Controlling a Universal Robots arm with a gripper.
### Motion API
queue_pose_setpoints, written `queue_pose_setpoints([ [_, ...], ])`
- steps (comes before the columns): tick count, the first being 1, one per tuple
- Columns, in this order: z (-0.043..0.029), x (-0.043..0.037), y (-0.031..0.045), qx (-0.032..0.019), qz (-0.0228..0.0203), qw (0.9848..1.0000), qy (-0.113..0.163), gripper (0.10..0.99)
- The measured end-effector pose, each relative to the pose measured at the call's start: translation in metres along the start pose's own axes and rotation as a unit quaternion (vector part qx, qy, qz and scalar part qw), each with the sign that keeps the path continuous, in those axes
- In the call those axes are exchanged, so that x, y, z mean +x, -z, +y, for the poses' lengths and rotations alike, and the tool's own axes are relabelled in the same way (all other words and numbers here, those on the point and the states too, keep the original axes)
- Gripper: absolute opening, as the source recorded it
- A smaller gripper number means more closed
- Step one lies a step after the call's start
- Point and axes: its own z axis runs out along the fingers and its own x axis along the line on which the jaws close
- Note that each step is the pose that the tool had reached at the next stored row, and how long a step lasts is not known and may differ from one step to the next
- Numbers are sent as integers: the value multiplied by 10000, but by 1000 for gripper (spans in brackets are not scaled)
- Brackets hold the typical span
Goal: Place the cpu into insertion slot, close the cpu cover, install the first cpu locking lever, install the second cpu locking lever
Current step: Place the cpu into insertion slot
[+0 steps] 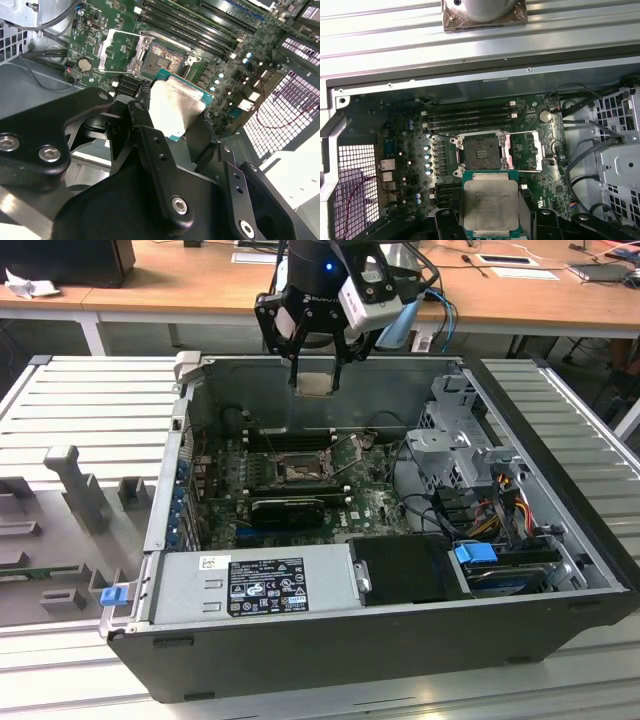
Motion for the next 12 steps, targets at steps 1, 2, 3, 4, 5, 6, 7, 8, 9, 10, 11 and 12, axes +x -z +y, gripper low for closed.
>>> queue_pose_setpoints([
  [1,0,0,0,0,0,10000,-6,529],
  [2,0,0,0,0,-1,10000,-12,529],
  [3,0,0,0,0,-1,10000,-15,529],
  [4,0,0,0,0,-2,10000,-18,529],
  [5,0,0,0,-1,-2,10000,-24,529],
  [6,0,0,0,-1,-2,10000,-27,529],
  [7,0,0,0,-1,-3,10000,-30,529],
  [8,0,0,0,-1,-3,10000,-35,529],
  [9,0,0,0,-1,-3,10000,-38,529],
  [10,0,0,0,-1,-4,10000,-42,529],
  [11,0,0,0,-1,-4,10000,-45,529],
  [12,0,0,0,-1,-4,10000,-47,529],
])
